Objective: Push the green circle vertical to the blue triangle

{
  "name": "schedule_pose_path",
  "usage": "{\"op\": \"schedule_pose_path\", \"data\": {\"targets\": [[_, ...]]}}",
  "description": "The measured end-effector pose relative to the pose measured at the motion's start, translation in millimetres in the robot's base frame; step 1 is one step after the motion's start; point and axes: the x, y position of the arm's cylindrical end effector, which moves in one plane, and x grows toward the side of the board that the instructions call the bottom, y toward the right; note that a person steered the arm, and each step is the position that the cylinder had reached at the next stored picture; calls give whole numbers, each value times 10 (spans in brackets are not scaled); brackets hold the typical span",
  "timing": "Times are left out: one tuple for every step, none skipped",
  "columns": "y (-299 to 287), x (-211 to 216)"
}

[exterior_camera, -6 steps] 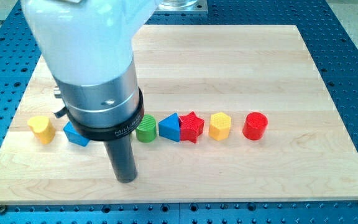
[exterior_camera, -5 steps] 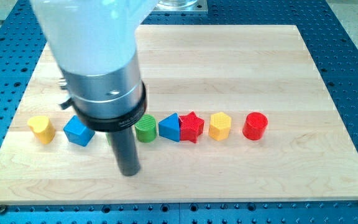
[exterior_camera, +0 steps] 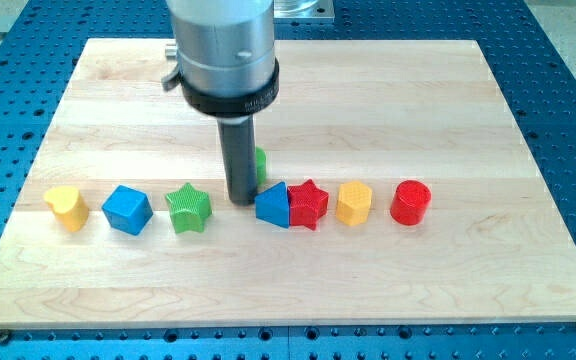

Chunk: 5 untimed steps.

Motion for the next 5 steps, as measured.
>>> {"op": "schedule_pose_path", "data": {"targets": [[204,-367],[458,-556],[399,-314],[268,-154],[88,23]]}}
